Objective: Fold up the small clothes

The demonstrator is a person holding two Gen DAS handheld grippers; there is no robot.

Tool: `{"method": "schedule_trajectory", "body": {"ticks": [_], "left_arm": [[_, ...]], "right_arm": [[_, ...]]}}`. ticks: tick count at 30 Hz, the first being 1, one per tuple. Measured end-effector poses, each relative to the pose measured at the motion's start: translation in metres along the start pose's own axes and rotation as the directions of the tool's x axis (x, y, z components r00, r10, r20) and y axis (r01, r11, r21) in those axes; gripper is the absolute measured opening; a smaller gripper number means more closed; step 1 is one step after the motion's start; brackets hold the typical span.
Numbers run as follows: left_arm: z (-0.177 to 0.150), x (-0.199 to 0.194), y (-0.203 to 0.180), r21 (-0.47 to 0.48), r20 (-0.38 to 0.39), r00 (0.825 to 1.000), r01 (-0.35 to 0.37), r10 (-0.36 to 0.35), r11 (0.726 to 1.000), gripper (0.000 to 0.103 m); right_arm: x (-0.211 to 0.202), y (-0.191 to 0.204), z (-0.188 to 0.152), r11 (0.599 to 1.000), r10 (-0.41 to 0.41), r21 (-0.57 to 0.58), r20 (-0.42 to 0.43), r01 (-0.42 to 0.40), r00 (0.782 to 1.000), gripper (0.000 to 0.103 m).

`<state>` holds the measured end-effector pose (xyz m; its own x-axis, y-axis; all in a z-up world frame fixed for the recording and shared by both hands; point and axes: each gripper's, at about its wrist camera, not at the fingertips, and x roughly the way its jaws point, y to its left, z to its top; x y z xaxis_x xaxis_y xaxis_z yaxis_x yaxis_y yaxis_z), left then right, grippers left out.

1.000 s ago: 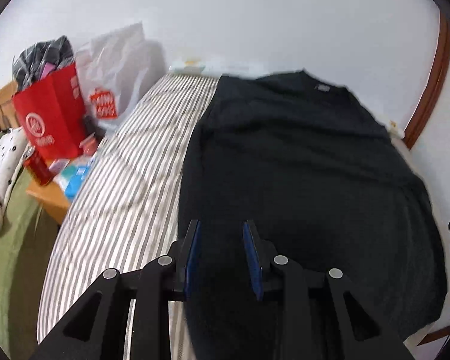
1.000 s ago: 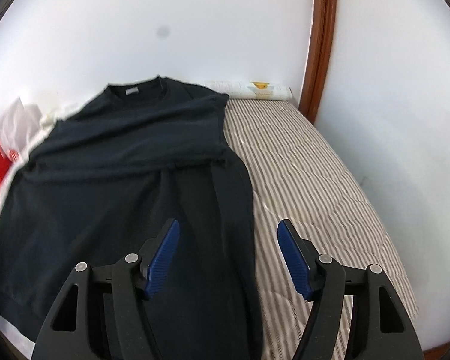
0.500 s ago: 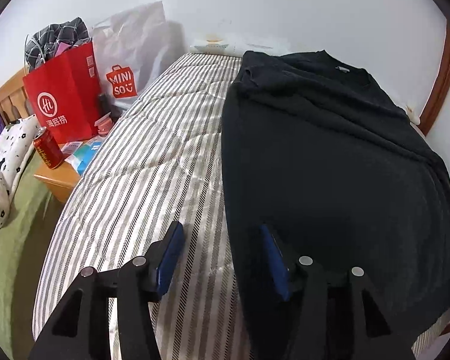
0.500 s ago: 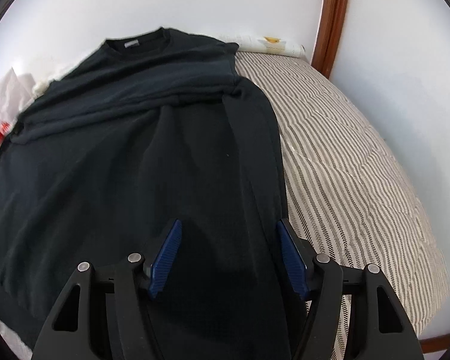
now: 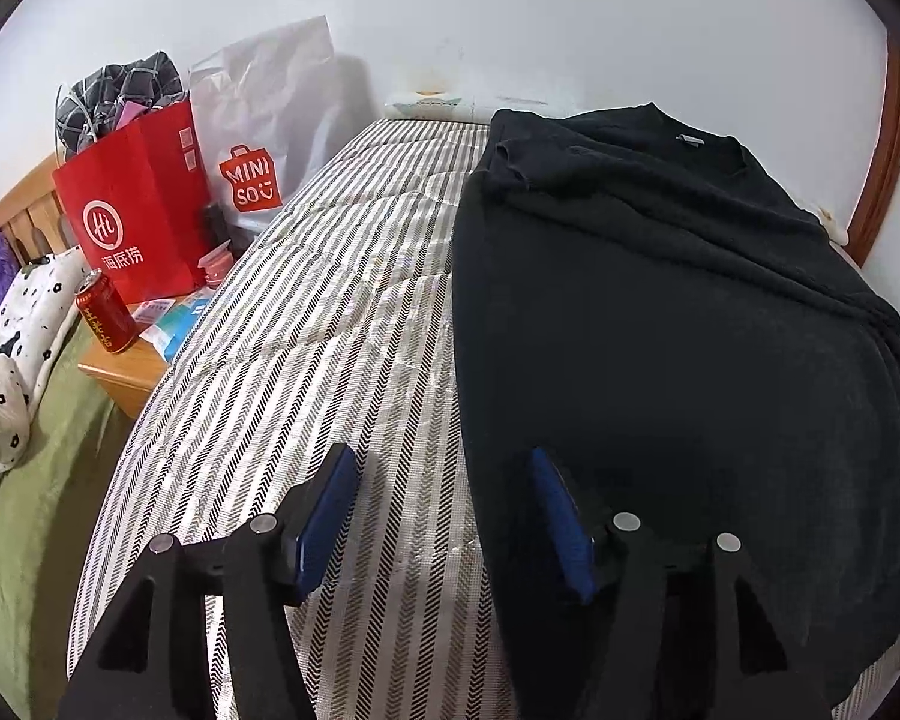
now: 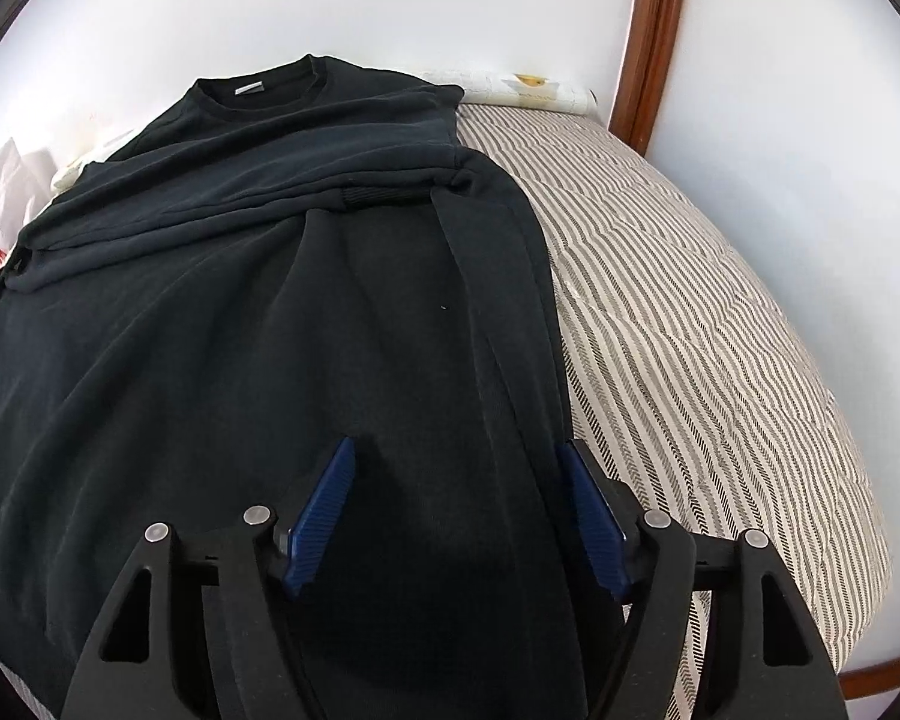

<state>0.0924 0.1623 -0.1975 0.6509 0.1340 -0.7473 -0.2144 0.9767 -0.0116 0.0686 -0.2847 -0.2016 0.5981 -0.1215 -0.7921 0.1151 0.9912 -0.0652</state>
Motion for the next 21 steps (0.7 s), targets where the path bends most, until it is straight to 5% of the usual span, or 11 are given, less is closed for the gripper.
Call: {"method": "schedule_trajectory", "body": {"ticks": [21], "left_arm": [[-0.0017,0.0004,0.0019,-0.009,0.000,1.000,-0.007,0.007,1.000,0.063]], "right_arm": [[0.0027,-0.0042,0.0011,1.000,0.008,0.023,-0.006,-0.008,1.000,0.073]]}}
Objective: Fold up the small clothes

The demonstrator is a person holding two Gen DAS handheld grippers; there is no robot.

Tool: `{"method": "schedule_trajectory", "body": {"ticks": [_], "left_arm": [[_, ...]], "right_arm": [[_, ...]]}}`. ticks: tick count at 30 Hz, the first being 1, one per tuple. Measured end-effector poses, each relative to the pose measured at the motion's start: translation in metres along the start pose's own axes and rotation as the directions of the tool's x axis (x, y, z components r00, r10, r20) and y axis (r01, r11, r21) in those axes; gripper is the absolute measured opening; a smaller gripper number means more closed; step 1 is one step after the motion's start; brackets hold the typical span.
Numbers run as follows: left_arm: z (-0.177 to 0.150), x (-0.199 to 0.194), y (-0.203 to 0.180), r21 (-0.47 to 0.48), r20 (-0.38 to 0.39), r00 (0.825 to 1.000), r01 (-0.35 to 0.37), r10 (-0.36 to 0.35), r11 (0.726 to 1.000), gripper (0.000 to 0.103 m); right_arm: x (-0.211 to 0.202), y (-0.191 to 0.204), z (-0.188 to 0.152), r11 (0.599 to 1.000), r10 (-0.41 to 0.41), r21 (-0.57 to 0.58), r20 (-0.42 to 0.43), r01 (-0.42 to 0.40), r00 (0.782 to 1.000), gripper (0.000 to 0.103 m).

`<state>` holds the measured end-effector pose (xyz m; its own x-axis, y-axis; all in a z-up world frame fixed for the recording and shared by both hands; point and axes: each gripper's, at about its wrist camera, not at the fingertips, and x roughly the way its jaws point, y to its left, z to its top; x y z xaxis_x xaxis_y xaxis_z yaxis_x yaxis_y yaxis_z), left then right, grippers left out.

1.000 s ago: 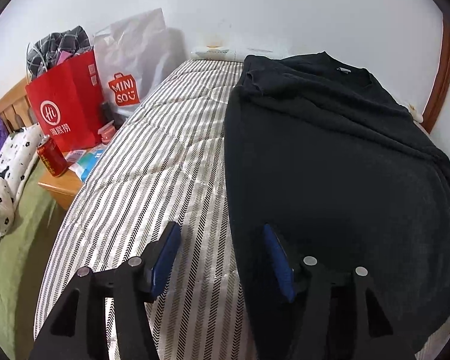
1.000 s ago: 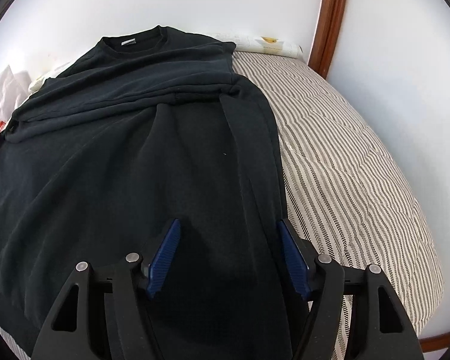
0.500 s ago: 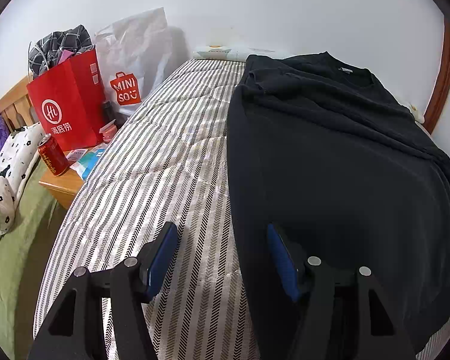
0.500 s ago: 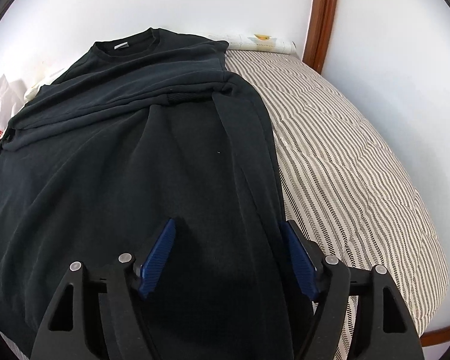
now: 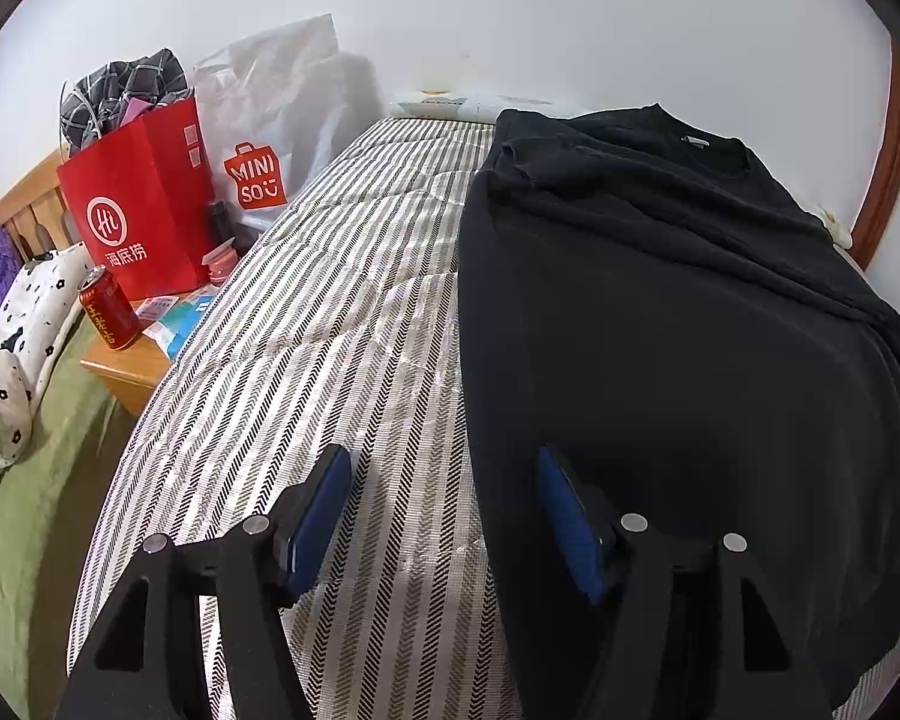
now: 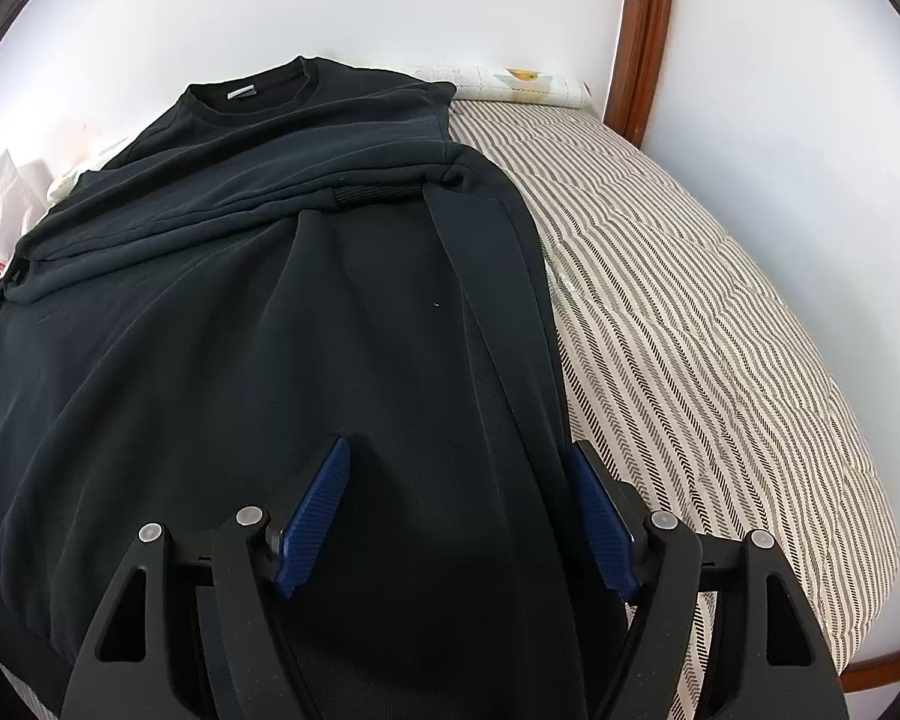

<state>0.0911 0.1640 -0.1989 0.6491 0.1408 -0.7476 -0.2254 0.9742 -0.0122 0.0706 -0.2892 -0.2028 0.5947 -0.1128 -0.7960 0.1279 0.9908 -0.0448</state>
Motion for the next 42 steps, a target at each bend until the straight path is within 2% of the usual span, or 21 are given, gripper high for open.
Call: {"method": "schedule_trajectory", "body": {"ticks": [42], "left_arm": [[0.0006,0.0019,0.0024,-0.005,-0.003,1.000,-0.020,0.020,1.000,0.070]], "right_arm": [[-0.0008,-0.0018,-0.0007,0.999,0.018,0.035,-0.010,-0.017,1.000,0.076]]}}
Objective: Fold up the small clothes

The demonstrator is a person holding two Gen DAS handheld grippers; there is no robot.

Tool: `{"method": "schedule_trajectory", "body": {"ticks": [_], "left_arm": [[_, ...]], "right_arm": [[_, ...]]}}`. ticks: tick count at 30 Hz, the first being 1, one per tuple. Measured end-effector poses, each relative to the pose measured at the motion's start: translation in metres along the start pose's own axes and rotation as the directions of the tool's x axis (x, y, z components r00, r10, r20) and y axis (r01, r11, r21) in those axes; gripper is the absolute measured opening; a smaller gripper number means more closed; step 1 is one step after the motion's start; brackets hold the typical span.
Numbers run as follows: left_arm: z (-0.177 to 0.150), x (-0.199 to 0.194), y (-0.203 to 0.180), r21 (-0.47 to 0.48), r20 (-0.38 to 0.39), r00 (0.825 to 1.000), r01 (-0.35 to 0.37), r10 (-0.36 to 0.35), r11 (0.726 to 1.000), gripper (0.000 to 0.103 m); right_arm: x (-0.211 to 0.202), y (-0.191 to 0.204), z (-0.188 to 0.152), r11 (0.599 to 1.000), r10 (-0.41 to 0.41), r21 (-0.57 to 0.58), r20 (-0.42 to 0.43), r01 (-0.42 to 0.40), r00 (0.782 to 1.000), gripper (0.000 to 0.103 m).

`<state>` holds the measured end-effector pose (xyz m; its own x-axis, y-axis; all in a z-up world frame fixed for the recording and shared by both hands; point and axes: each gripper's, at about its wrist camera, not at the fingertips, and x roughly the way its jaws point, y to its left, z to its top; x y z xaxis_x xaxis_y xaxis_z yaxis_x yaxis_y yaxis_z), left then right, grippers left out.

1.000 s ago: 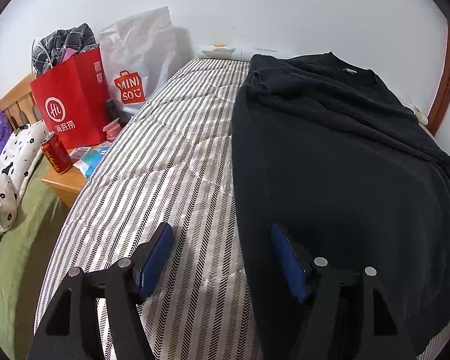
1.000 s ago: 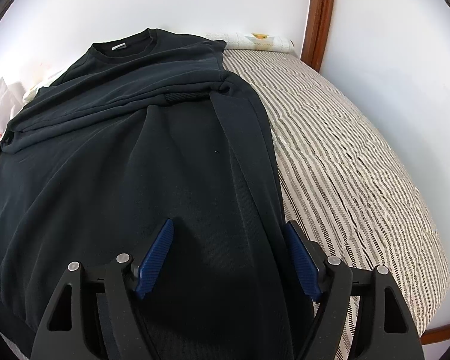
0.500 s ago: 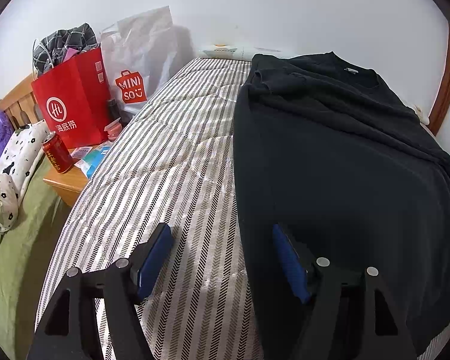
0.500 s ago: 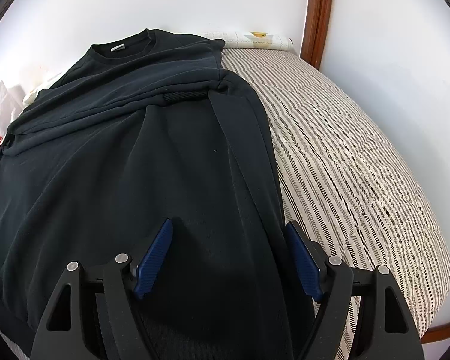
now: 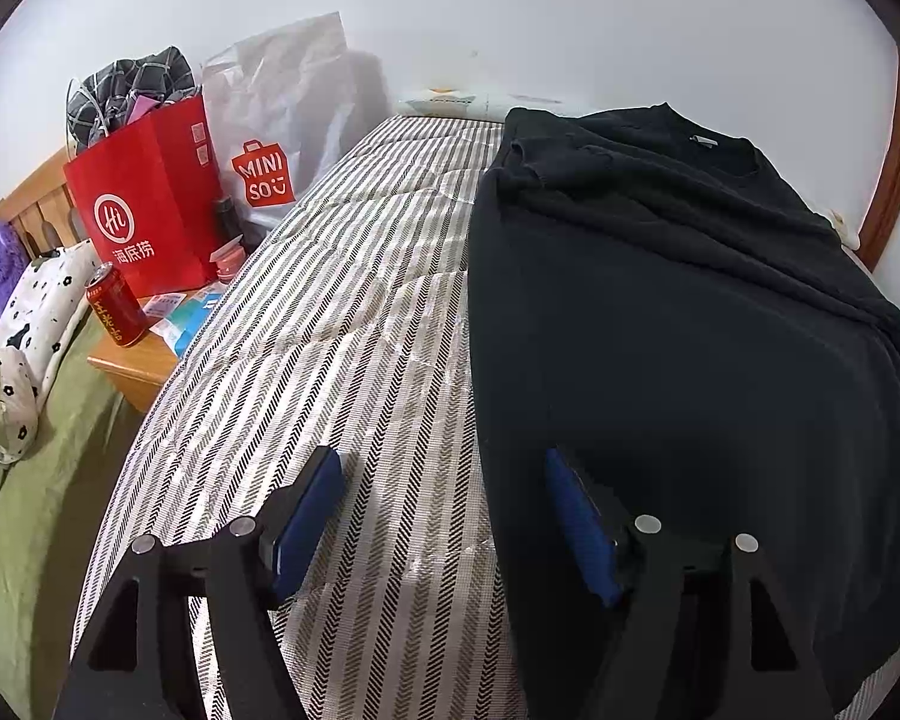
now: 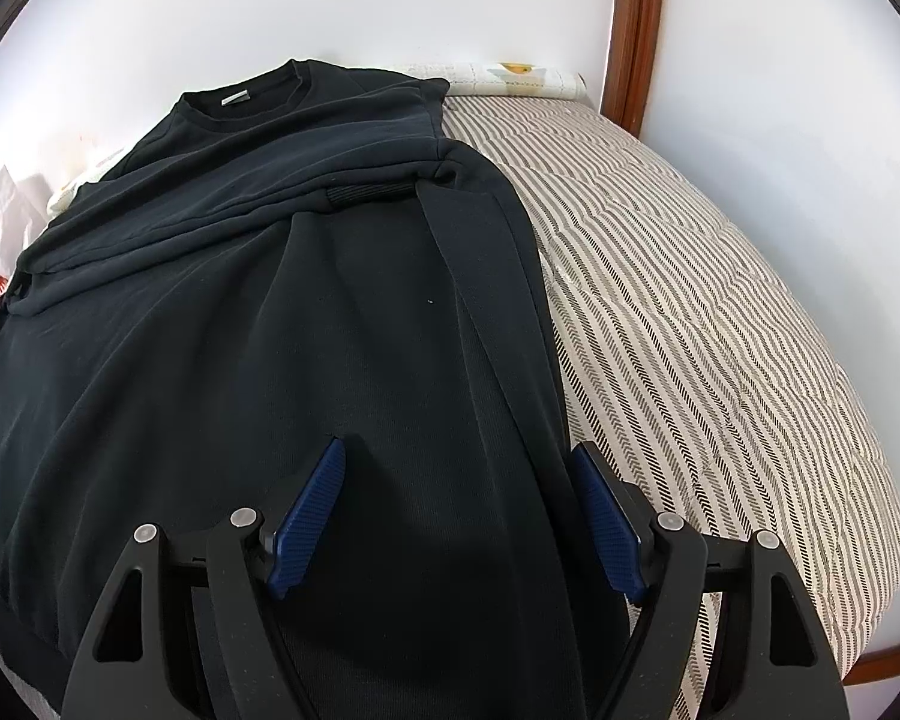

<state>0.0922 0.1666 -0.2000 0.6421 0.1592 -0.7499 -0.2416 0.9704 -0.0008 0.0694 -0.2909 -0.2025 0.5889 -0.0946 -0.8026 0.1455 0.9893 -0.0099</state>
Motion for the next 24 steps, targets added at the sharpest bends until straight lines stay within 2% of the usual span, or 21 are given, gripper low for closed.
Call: {"method": "schedule_trajectory", "body": {"ticks": [4,7,11,14,18,19,22,24], "left_arm": [[0.000,0.000,0.001,-0.001,0.000,1.000,0.004,-0.004,1.000,0.070],[0.000,-0.001,0.002,0.004,-0.001,1.000,0.023,-0.023,1.000,0.069],[-0.005,-0.009,0.007,-0.013,-0.006,0.994,0.106,-0.106,0.994,0.068],[-0.011,-0.017,0.007,-0.018,-0.021,0.976,0.217,-0.217,0.976,0.068],[-0.021,-0.026,0.001,-0.027,-0.069,0.932,0.356,-0.357,0.934,0.068],[-0.024,-0.027,-0.002,-0.026,-0.078,0.926,0.368,-0.369,0.929,0.068],[-0.033,-0.034,-0.010,0.011,-0.077,0.939,0.338,-0.336,0.941,0.066],[-0.038,-0.038,-0.013,0.036,-0.066,0.950,0.307,-0.304,0.951,0.061]], "right_arm": [[-0.002,-0.004,-0.002,1.000,0.002,0.006,0.002,-0.002,1.000,0.075],[-0.008,-0.010,-0.005,1.000,-0.010,0.008,0.003,0.010,1.000,0.070],[-0.017,-0.019,-0.009,0.999,-0.036,0.002,0.005,0.036,0.999,0.064],[-0.020,-0.029,-0.014,0.999,-0.008,0.035,-0.013,0.008,1.000,0.063],[-0.025,-0.029,-0.026,0.999,0.037,0.020,-0.026,-0.037,0.999,0.063],[-0.025,-0.027,-0.028,0.999,0.042,0.014,-0.024,-0.041,0.999,0.063],[-0.028,-0.022,-0.035,0.998,0.064,-0.010,-0.008,-0.064,0.998,0.063],[-0.030,-0.020,-0.039,0.997,0.078,-0.020,0.002,-0.078,0.997,0.062]]}}
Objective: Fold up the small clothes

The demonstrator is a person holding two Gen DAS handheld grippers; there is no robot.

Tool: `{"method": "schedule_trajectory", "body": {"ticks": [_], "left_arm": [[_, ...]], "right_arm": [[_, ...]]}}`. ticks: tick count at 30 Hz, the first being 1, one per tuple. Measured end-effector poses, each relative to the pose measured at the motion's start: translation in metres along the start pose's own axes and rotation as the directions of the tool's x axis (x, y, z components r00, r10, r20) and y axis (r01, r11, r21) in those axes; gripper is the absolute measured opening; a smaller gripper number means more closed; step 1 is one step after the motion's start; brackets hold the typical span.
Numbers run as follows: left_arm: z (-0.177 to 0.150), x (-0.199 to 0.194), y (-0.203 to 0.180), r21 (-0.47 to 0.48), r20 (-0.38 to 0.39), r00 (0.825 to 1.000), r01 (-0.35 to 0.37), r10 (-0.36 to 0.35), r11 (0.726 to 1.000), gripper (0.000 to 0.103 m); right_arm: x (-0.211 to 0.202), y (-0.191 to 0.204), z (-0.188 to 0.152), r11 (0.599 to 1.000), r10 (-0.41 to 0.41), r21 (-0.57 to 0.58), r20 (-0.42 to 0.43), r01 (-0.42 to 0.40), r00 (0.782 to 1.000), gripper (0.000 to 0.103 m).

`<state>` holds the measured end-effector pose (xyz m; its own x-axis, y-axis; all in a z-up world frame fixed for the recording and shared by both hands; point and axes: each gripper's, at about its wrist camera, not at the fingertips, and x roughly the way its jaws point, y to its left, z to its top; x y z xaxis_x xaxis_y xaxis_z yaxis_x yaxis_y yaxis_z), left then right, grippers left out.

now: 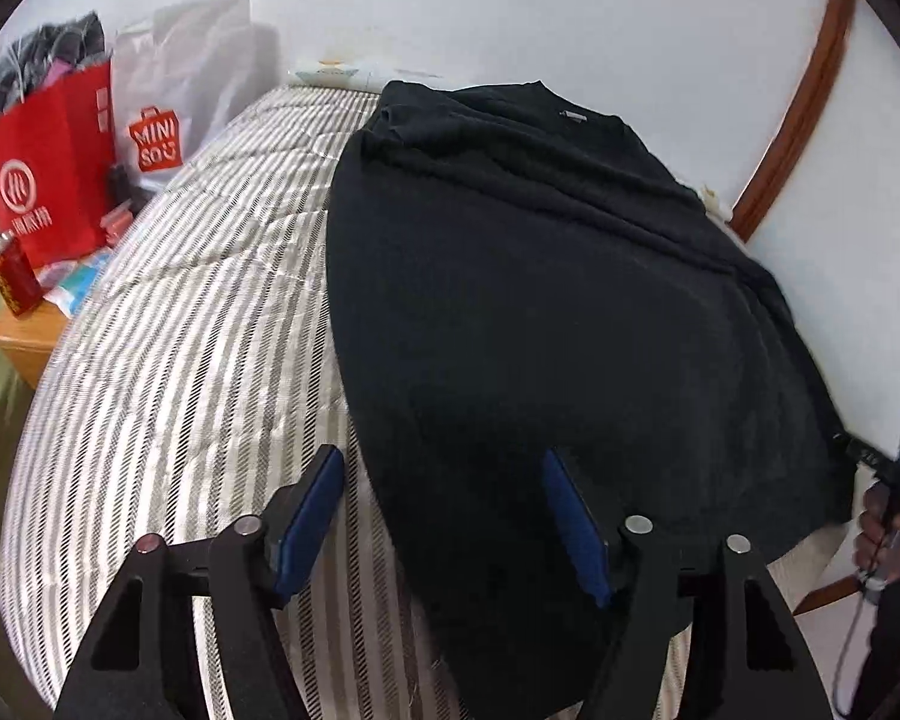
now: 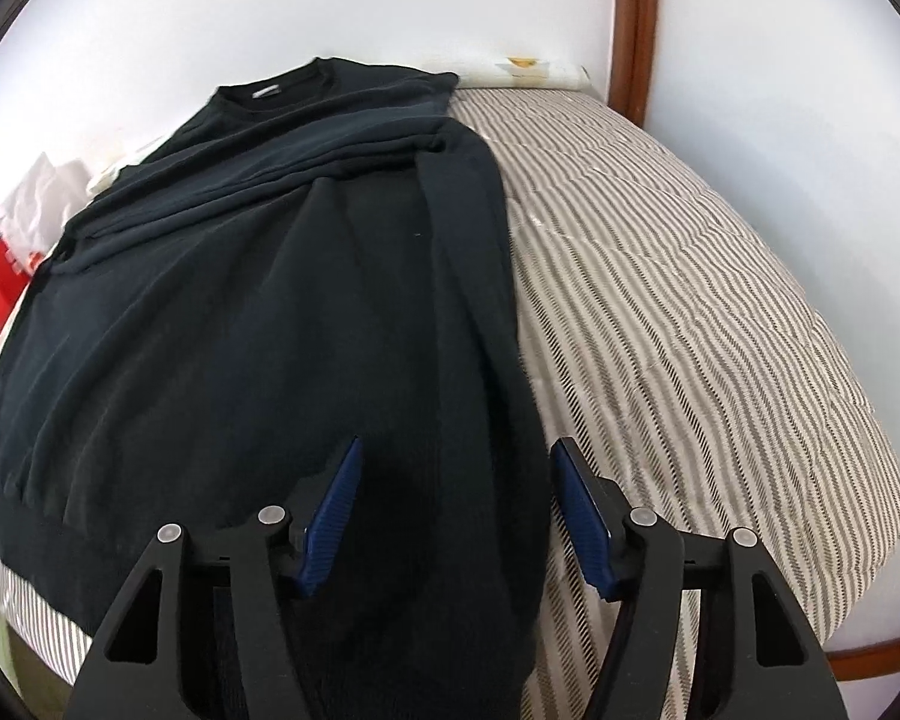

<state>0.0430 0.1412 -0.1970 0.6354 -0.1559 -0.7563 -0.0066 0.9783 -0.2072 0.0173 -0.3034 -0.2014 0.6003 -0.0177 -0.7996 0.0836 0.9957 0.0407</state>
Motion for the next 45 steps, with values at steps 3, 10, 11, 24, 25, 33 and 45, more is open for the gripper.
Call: {"method": "schedule_trajectory", "body": {"ticks": [3,10,11,24,25,33,45], "left_arm": [[-0.002,0.002,-0.009,0.032,0.013,0.997,-0.076,0.075,0.997,0.052],[0.011,0.011,-0.023,0.056,-0.019,0.994,-0.110,0.111,0.992,0.009],[0.012,0.011,-0.021,0.039,-0.027,0.994,-0.103,0.104,0.994,0.008],[0.010,-0.069,-0.015,0.010,0.092,0.995,0.026,-0.027,1.000,0.007],[0.012,-0.073,-0.017,0.016,0.101,0.995,0.025,-0.026,1.000,0.007],[0.050,-0.084,-0.019,0.019,0.214,0.976,0.037,-0.040,0.999,0.007],[0.128,-0.056,-0.012,-0.051,0.275,0.961,-0.009,0.022,0.999,0.008]], "right_arm": [[-0.001,0.001,-0.004,1.000,0.008,-0.004,0.020,-0.008,1.000,0.060],[0.002,0.020,0.001,0.999,0.031,-0.038,0.053,-0.029,0.998,0.010],[0.000,0.021,0.001,0.999,0.014,-0.053,0.062,-0.011,0.998,0.009],[-0.074,-0.015,-0.015,0.989,0.142,0.005,0.178,-0.146,0.974,0.007],[-0.078,-0.016,-0.016,0.989,0.147,0.007,0.188,-0.151,0.971,0.007],[-0.089,-0.017,0.019,0.990,0.118,0.041,0.266,-0.134,0.957,0.007],[-0.077,0.000,0.118,0.987,0.143,0.021,0.350,-0.160,0.926,0.007]]}}
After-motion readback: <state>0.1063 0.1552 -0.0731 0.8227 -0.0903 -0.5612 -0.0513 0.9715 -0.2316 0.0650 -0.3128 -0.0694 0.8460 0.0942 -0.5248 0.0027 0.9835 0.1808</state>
